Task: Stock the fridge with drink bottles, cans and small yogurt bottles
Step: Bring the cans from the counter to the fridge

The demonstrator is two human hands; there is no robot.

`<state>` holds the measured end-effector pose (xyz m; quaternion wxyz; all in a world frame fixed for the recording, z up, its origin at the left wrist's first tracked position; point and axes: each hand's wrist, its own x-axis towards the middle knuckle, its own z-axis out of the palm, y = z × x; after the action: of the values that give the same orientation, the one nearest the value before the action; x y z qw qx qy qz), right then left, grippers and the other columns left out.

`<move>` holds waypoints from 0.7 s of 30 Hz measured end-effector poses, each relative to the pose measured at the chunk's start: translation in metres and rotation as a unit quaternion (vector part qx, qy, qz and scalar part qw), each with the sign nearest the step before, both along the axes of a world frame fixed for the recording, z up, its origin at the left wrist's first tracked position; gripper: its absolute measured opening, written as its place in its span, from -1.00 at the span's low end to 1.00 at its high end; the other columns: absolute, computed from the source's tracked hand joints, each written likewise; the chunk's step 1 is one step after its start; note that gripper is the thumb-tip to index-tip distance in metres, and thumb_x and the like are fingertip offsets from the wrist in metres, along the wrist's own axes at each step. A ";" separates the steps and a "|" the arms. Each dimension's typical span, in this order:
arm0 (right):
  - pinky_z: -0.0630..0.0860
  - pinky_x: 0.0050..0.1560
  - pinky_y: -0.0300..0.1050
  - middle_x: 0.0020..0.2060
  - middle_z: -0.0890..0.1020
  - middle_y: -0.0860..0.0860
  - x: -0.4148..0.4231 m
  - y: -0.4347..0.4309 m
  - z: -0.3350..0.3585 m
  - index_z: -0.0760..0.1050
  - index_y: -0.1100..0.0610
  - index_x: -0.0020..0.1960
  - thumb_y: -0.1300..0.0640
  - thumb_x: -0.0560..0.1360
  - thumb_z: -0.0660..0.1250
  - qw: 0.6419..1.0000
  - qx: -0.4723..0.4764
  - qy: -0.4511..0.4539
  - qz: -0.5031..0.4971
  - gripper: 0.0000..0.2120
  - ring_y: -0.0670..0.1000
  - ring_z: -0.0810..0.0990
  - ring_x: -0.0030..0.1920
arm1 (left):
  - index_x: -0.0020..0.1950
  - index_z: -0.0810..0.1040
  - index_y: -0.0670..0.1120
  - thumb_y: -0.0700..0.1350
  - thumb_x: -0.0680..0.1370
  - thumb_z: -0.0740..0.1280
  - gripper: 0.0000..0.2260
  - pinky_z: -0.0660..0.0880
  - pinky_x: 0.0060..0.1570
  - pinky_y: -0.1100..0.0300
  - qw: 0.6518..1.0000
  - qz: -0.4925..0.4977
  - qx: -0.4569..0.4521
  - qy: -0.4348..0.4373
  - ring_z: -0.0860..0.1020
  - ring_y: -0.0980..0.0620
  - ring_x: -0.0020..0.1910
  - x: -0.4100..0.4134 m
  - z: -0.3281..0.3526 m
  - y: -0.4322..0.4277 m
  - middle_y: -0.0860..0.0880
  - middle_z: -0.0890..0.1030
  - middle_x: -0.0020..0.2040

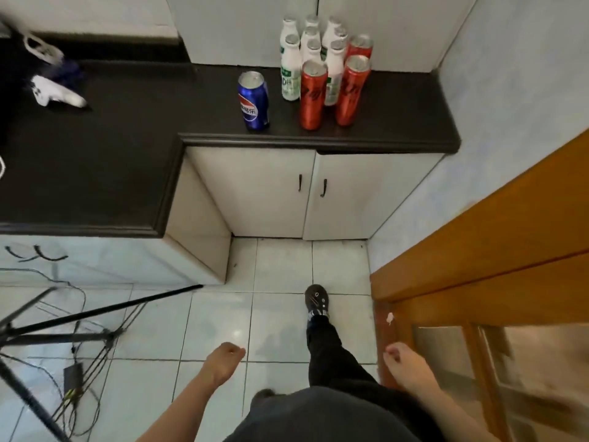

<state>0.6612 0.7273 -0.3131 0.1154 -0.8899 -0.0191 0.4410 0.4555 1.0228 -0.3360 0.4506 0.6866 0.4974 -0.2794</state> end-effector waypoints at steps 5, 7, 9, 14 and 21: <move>0.46 0.13 -0.11 0.12 0.57 0.01 0.130 0.066 0.020 0.47 0.10 0.22 0.07 0.59 0.20 0.997 0.073 -0.023 0.006 -0.76 -0.01 0.53 0.08 | 0.15 0.50 -0.15 -0.06 0.61 0.23 -0.78 0.41 0.06 0.16 0.998 0.033 0.024 -0.047 0.54 -0.09 0.09 0.102 0.031 0.034 -0.12 0.57 0.10; 0.45 0.10 -0.14 0.15 0.57 0.03 0.176 0.099 0.034 0.46 0.11 0.24 0.07 0.59 0.21 0.992 0.114 -0.048 0.021 -0.74 -0.01 0.52 0.10 | 0.25 0.48 -0.15 -0.06 0.61 0.24 -0.73 0.36 0.04 0.23 0.992 0.056 0.055 -0.098 0.50 0.01 0.06 0.144 0.051 0.057 -0.08 0.56 0.14; 0.40 0.07 -0.19 0.16 0.56 0.02 0.213 0.135 0.050 0.47 0.09 0.22 0.08 0.58 0.21 0.984 0.158 -0.076 0.029 -0.76 -0.03 0.50 0.09 | 0.26 0.50 -0.12 -0.06 0.60 0.24 -0.74 0.36 0.04 0.22 0.980 0.103 0.085 -0.146 0.50 0.03 0.05 0.183 0.071 0.079 -0.04 0.56 0.10; 0.43 0.05 -0.20 0.02 0.57 -0.08 0.255 0.226 0.094 0.47 -0.01 0.14 0.12 0.56 0.25 0.945 0.299 -0.130 0.021 -0.83 -0.07 0.53 0.06 | 0.07 0.55 -0.01 -0.10 0.57 0.28 -0.89 0.43 -0.05 0.25 0.928 0.236 0.135 -0.255 0.59 0.03 0.03 0.248 0.111 0.124 0.02 0.63 -0.03; 0.47 0.06 -0.19 0.10 0.45 -0.13 0.288 0.302 0.143 0.39 0.05 0.26 0.14 0.48 0.34 0.839 0.388 -0.375 -0.067 -0.64 -0.14 0.48 0.09 | 0.21 0.44 0.04 -0.10 0.53 0.36 -0.73 0.47 0.06 0.20 0.838 0.213 0.312 -0.393 0.47 0.18 0.13 0.326 0.140 0.191 0.14 0.46 0.14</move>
<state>0.9491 1.0295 -0.1704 0.4647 -0.8686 -0.1706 0.0210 0.7810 1.2138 -0.1956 0.4188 0.7199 0.4731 0.2872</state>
